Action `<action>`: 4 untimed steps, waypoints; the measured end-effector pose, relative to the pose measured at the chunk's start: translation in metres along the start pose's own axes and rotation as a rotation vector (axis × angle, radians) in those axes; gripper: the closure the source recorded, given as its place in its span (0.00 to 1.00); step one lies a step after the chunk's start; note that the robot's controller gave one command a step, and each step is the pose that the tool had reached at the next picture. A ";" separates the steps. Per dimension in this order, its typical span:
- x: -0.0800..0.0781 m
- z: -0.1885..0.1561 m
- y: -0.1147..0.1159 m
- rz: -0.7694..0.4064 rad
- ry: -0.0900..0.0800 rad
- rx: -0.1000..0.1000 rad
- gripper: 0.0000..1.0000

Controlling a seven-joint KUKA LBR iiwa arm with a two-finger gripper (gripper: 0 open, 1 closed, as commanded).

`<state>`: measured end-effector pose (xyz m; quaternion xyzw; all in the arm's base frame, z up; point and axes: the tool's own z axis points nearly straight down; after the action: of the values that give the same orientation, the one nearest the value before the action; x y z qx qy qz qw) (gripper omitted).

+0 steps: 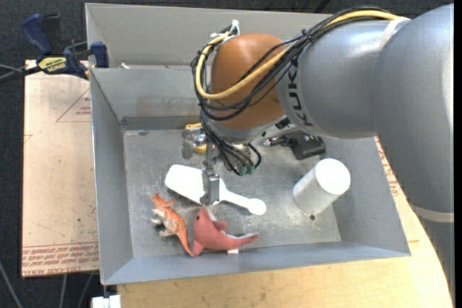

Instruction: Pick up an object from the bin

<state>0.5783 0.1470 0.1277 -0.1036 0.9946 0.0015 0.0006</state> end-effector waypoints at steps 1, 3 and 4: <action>0.015 0.038 -0.006 0.372 0.002 0.001 0.00; 0.014 0.057 -0.023 0.111 -0.003 -0.002 1.00; 0.015 0.054 -0.023 0.111 -0.001 -0.002 1.00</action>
Offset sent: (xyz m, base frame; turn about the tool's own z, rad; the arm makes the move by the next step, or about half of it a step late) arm -0.0097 -0.0264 -0.0577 0.1093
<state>0.5689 0.1216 0.0732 -0.0481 0.9988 0.0027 0.0011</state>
